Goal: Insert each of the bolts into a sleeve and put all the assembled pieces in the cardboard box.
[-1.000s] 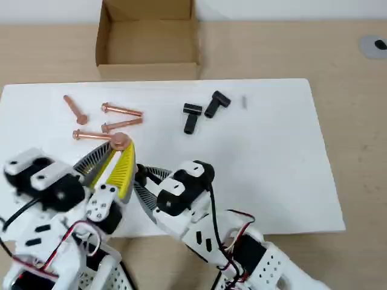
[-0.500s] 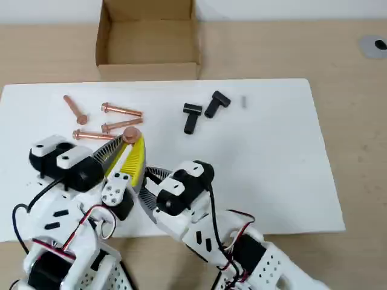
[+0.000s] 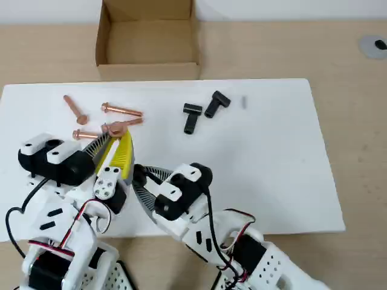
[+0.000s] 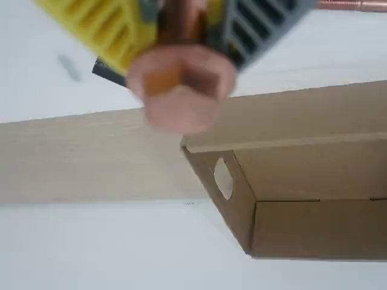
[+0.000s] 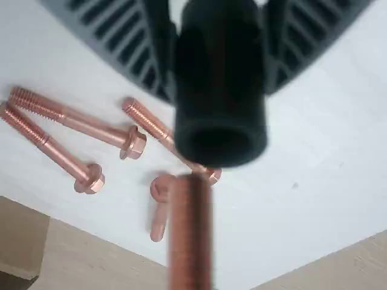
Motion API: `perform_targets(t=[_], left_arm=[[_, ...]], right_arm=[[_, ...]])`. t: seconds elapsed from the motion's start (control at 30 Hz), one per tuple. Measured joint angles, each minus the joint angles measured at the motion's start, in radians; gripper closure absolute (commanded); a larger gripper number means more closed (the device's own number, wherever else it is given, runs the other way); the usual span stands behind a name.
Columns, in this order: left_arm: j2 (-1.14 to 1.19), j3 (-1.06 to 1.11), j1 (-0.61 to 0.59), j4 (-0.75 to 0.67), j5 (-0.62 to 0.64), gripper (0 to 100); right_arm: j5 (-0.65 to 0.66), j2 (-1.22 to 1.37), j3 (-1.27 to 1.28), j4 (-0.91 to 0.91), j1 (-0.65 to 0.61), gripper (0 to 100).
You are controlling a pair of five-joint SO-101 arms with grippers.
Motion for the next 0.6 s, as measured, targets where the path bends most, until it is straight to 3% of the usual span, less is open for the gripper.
perform_targets(t=[0.23, 0.6], left_arm=[[0.0, 0.0, 0.069, 0.0, 0.0, 99], [0.0, 0.0, 0.072, 0.0, -0.051, 99]], right_arm=[[0.009, 0.0, 0.0, 0.0, -0.002, 98.8], [0.018, 0.0, 0.0, 0.0, -0.002, 98.8]])
